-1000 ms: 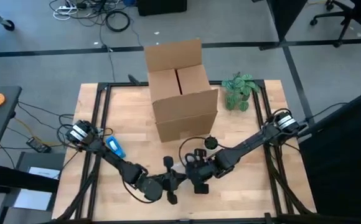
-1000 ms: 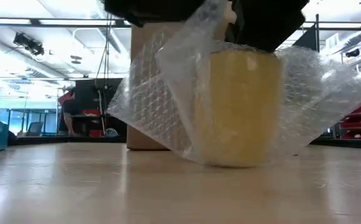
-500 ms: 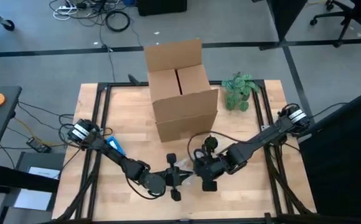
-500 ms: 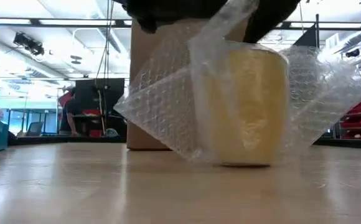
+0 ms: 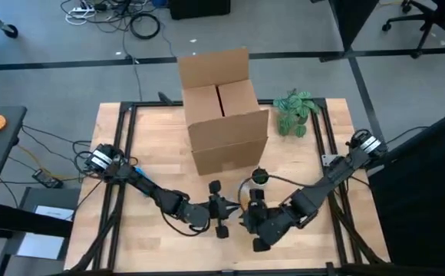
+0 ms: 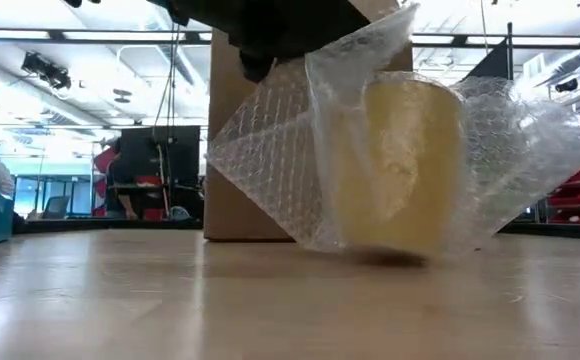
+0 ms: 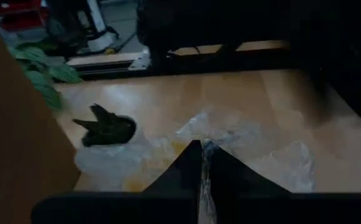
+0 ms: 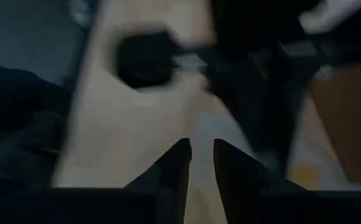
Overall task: Wrap mug
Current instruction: Wrap the yellow mug with the transparent bubble wrap
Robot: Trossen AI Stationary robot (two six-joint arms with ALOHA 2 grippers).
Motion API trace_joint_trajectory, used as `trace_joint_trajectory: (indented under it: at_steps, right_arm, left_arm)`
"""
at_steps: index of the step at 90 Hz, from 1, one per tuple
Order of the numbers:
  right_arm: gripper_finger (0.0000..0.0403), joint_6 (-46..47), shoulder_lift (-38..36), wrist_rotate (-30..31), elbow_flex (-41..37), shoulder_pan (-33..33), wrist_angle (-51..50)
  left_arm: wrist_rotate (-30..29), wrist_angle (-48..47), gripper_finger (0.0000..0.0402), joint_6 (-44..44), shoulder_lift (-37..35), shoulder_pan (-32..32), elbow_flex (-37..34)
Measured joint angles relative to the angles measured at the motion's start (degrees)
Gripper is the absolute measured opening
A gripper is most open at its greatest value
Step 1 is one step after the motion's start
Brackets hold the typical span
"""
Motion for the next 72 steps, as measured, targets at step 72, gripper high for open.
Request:
trace_joint_trajectory:
  at_steps: [72]
  right_arm:
    - [0.0052, 9.4, 3.5, 1.6, 0.0, -0.9, -7.9]
  left_arm:
    - [0.6, 1.1, 0.0011, 3.0, -0.9, -1.8, 0.0]
